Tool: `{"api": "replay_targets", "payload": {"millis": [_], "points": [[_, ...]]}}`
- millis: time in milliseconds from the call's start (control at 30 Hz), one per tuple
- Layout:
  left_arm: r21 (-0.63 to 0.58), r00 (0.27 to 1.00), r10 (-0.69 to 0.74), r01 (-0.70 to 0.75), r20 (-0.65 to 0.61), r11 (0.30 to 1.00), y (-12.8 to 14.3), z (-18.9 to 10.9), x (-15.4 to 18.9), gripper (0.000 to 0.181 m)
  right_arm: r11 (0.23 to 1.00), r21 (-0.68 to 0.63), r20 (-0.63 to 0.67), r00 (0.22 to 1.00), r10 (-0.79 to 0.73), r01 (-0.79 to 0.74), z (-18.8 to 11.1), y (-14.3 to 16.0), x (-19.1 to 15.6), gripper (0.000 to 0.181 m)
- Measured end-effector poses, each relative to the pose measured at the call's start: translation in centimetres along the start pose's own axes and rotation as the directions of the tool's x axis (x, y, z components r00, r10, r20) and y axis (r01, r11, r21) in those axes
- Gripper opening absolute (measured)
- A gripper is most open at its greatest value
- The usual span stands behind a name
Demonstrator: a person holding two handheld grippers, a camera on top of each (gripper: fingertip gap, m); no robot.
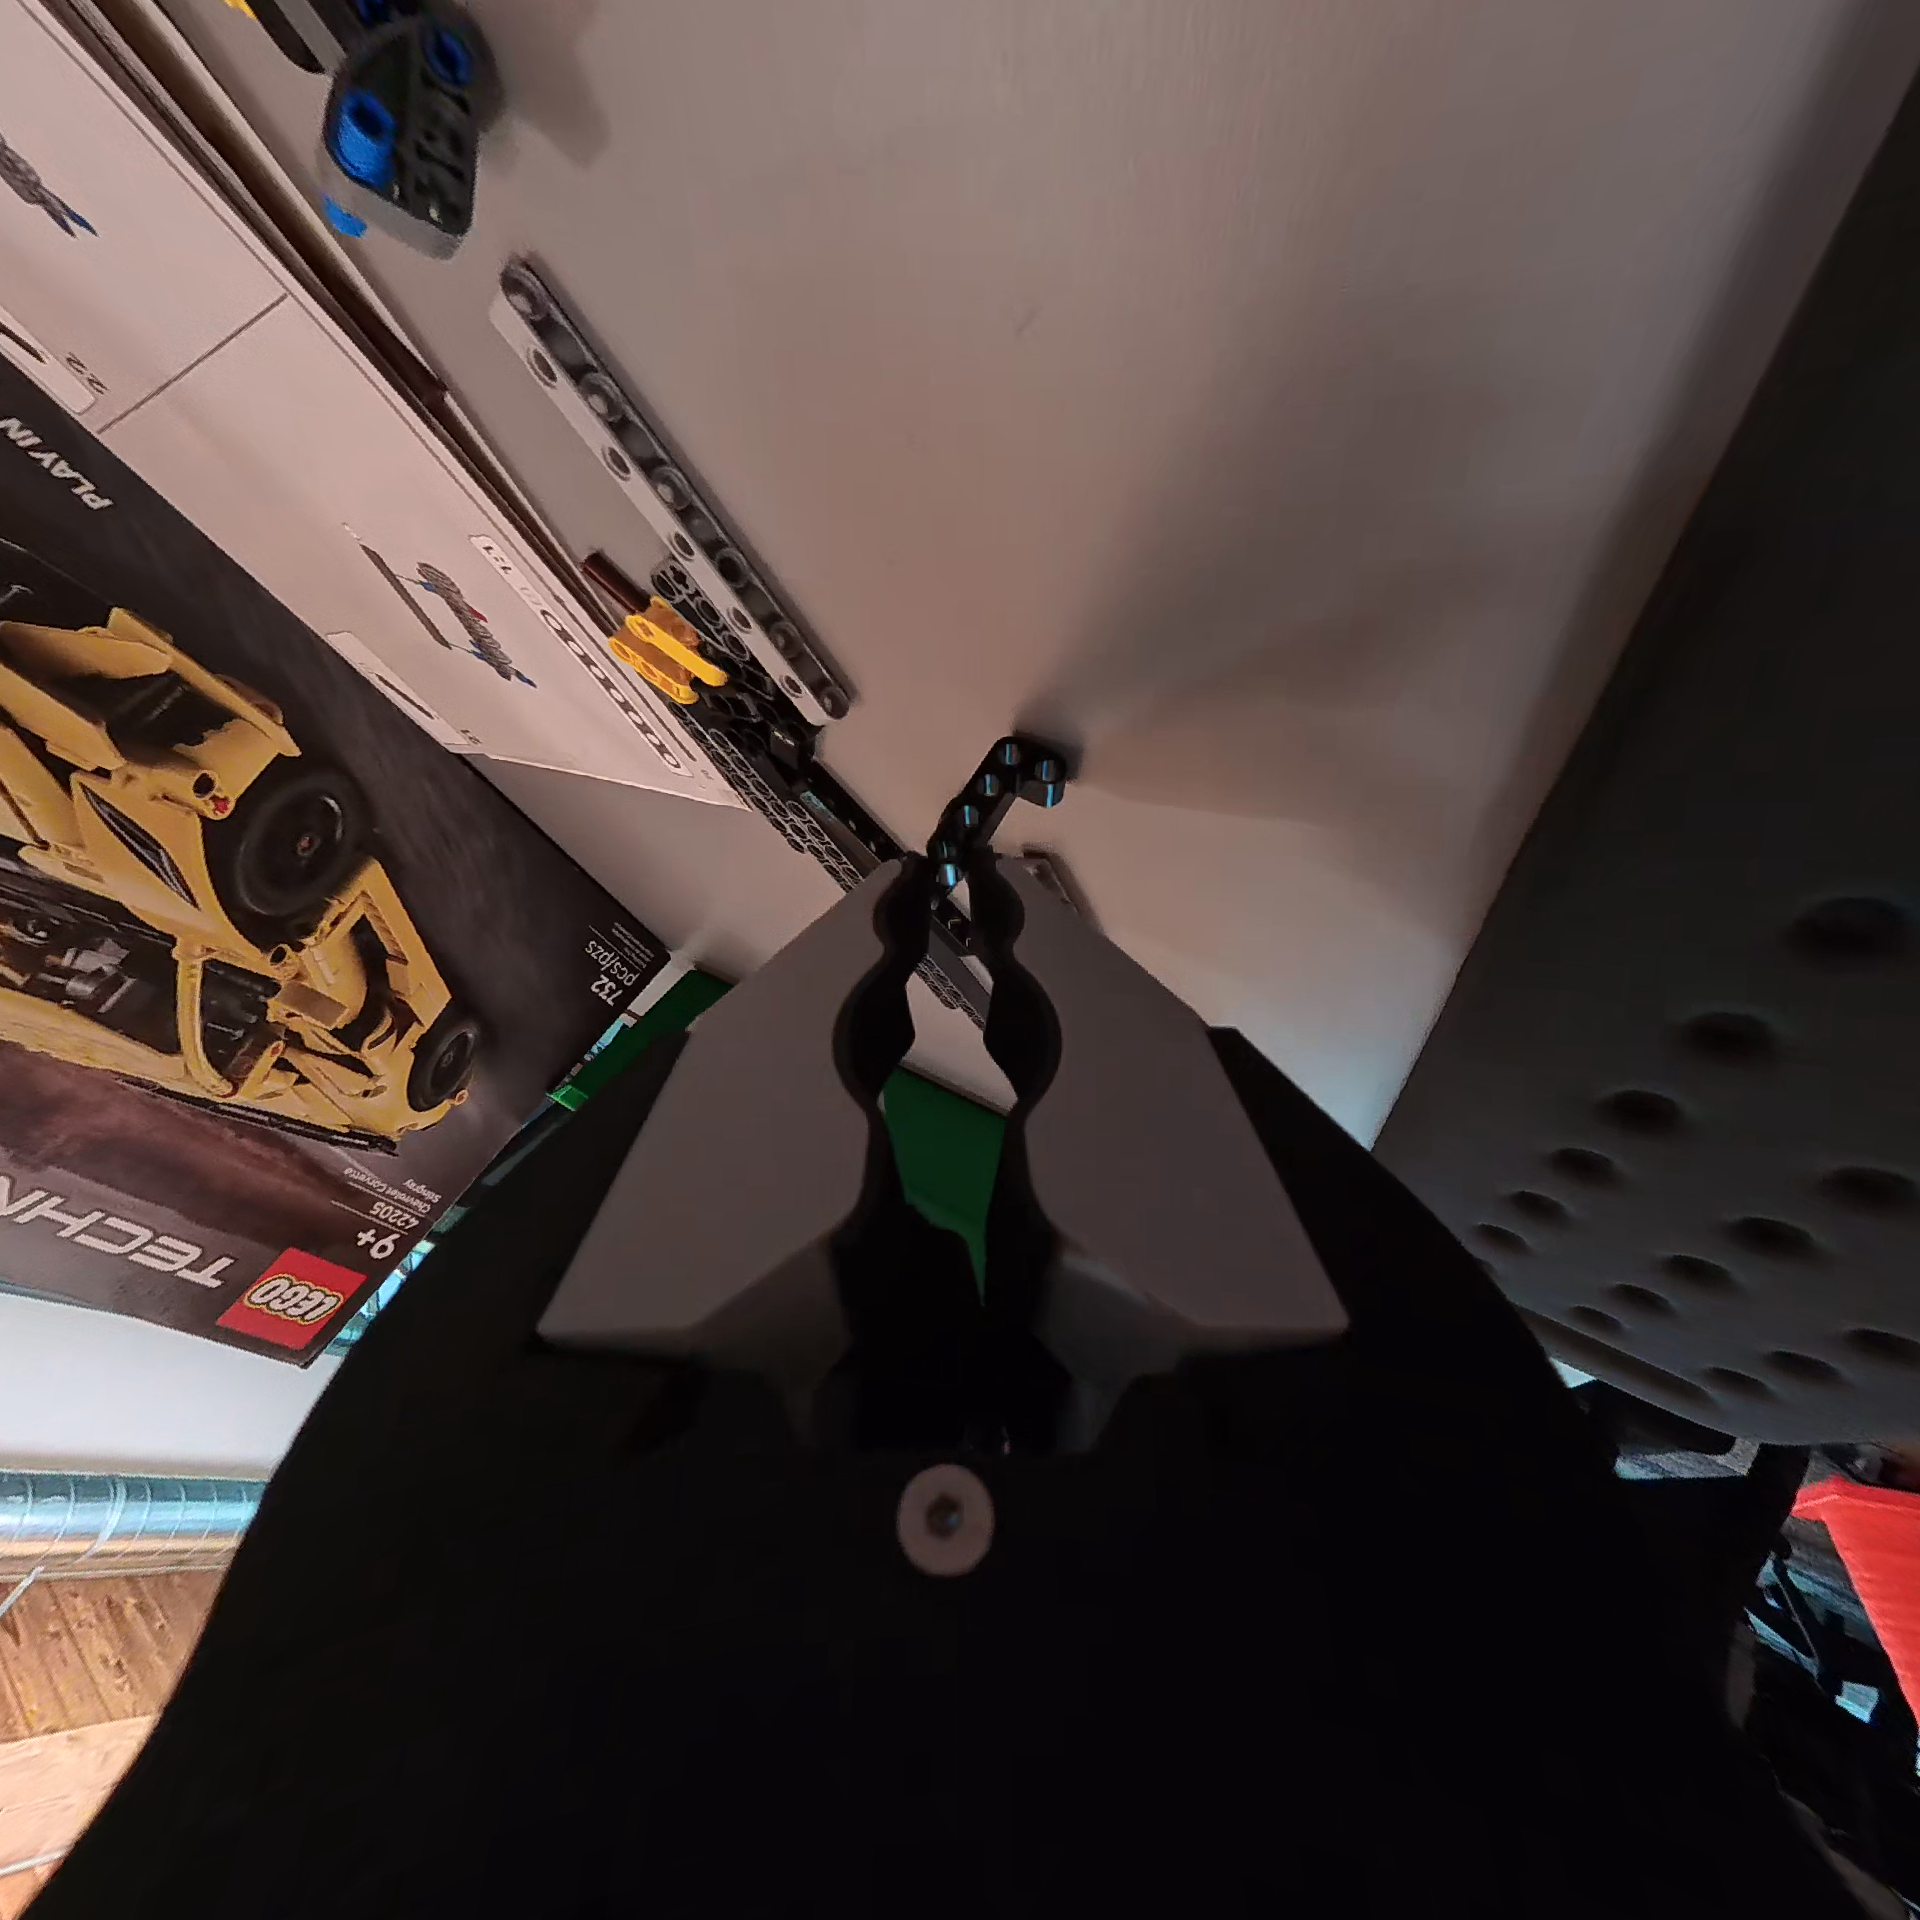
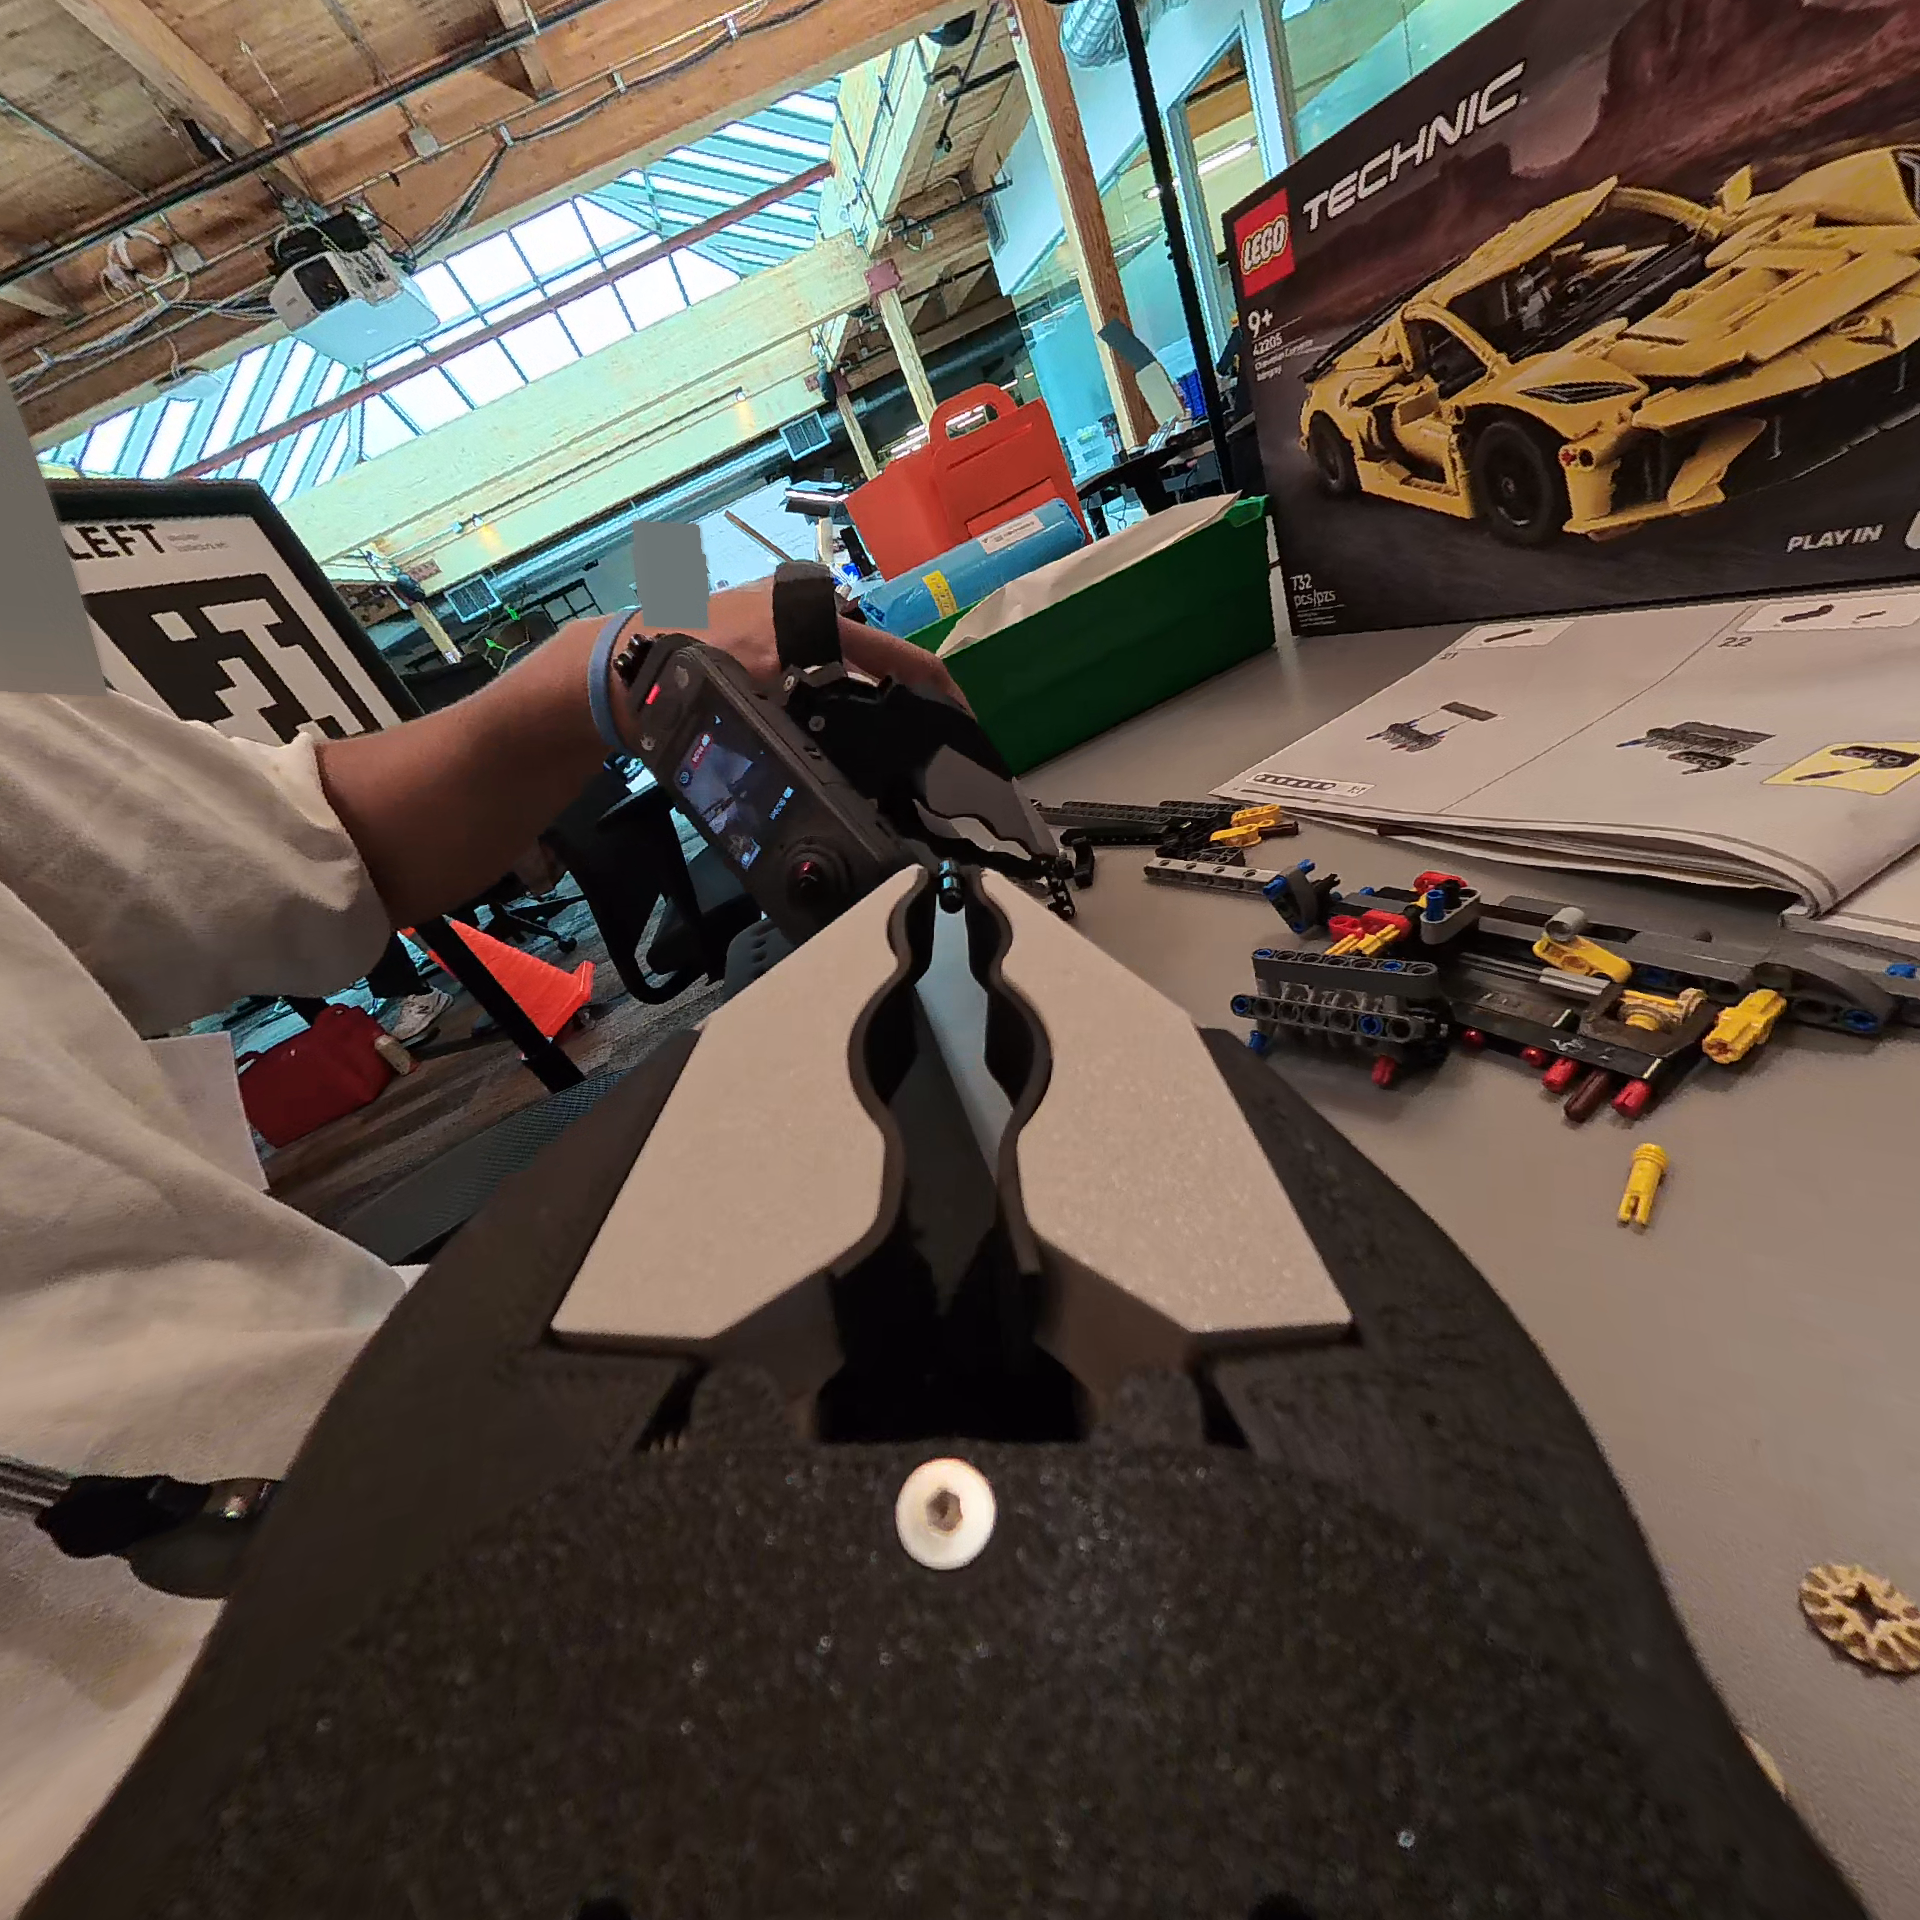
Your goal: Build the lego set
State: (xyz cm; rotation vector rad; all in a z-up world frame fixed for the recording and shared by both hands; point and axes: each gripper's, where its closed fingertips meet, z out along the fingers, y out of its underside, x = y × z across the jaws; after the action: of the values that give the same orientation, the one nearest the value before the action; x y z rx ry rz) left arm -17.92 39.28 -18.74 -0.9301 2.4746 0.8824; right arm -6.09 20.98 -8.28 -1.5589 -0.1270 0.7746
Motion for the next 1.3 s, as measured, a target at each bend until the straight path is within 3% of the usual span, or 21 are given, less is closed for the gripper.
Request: {"api": "replay_targets", "payload": {"millis": [633,767,867,933,1000,1067,1100,1167,1233,1267,1300], "points": [[0.045,0.998,-0.034,0.036,-0.044,0.998,0.6,0.1,0.2,0.018,1.000,-0.007,0.001,1.000,0.004,-0.004,0.1,0.1,0.0,0.005],[0.184,0.976,-0.160,0.186,-0.145,0.965,0.8,-0.7,-0.8,0.023,1.000,-0.003,0.004,1.000,0.008,-0.008,0.0,0.1,0.0,0.005],[0.399,0.903,-0.252,0.385,-0.348,0.832,-0.1,-1.9,-2.2,0.029,1.000,-0.003,0.009,1.000,0.011,-0.011,0.0,0.1,0.0,0.005],[0.513,0.820,-0.261,0.533,-0.509,0.673,-0.9,-3.2,-3.2,0.030,1.000,-0.003,0.009,1.000,0.011,-0.011,0.0,0.1,0.0,0.005],[0.569,0.709,-0.221,0.682,-0.670,0.460,-1.4,-5.4,-4.5,0.030,1.000,-0.001,0.010,1.000,0.013,-0.013,0.0,0.0,-0.1,0.005],[0.582,0.610,-0.146,0.789,-0.779,0.196,-1.2,-8.3,-6.7,0.037,1.000,0.003,0.011,1.000,0.015,-0.016,-0.1,0.0,-0.1,0.005],[0.584,0.589,-0.125,0.808,-0.798,0.075,-0.7,-9.4,-7.9,0.041,1.000,0.004,0.011,1.000,0.017,-0.017,-0.1,0.0,-0.1,0.005],[0.622,0.610,-0.126,0.777,-0.782,-0.101,0.5,-10.8,-9.6,0.022,1.000,0.004,0.013,1.000,0.019,-0.019,-0.1,0.0,-0.1,0.005],[0.654,0.626,-0.188,0.726,-0.757,-0.212,1.5,-11.2,-10.6,0.013,1.000,0.001,0.016,1.000,0.020,-0.020,-0.1,0.0,-0.1,0.005],[0.670,0.637,-0.210,0.708,-0.742,-0.223,1.7,-11.1,-10.6,0.024,1.000,0.000,0.017,1.000,0.021,-0.021,-0.1,0.0,-0.1,0.005],[0.696,0.660,-0.224,0.694,-0.717,-0.182,1.5,-10.7,-10.0,0.037,1.000,0.000,0.017,1.000,0.022,-0.022,0.0,0.0,-0.1,0.005]]}}
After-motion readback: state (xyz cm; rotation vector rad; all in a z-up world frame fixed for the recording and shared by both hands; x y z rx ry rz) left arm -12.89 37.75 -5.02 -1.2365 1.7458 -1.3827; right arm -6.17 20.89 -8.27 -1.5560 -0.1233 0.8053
